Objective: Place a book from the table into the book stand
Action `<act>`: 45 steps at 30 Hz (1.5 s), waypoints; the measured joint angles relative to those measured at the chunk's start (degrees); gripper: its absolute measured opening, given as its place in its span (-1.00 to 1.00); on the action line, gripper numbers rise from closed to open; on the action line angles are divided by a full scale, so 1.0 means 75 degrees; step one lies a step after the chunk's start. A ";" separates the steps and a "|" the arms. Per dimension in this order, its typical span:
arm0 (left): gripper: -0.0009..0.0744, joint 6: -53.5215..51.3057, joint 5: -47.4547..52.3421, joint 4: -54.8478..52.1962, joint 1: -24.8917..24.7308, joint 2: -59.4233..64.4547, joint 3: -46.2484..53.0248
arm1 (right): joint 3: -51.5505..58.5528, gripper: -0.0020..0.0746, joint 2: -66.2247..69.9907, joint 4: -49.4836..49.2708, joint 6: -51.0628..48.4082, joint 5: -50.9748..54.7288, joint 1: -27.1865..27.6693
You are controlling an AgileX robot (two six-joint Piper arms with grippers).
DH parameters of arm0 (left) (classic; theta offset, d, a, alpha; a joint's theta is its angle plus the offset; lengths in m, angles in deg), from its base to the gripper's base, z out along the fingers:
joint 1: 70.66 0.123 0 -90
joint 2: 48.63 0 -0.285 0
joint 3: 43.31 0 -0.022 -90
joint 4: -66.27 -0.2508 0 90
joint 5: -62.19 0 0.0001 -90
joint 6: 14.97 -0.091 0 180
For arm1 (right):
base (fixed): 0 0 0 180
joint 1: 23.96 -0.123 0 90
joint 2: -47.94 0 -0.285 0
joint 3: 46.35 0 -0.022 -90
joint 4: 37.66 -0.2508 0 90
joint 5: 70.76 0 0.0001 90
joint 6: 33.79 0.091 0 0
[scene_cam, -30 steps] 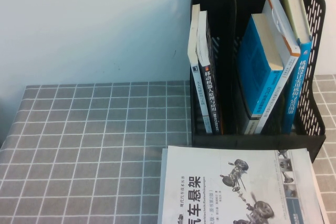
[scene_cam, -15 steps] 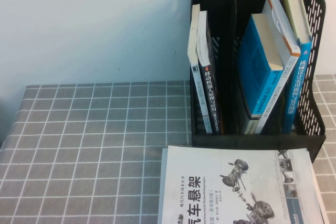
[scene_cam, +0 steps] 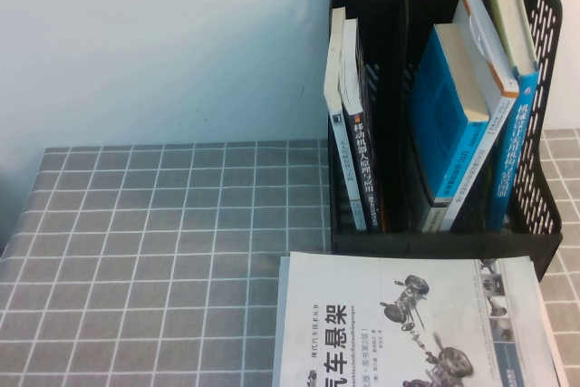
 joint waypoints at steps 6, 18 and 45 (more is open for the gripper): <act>-0.98 0.0000 0.0000 0.0000 0.0000 0.0000 0.0000 | 0.0056 -0.96 -0.1253 0.2928 0.3191 -0.1934 0.0000; -0.98 0.0000 0.0000 0.0000 0.0000 0.0000 0.0000 | 0.0233 -0.96 -0.2666 0.7617 0.9759 -0.0297 0.0170; -0.98 0.0000 0.0000 0.0000 0.0000 0.0000 0.0000 | 0.1982 -0.96 -0.3156 0.5272 0.7777 -0.2142 0.1118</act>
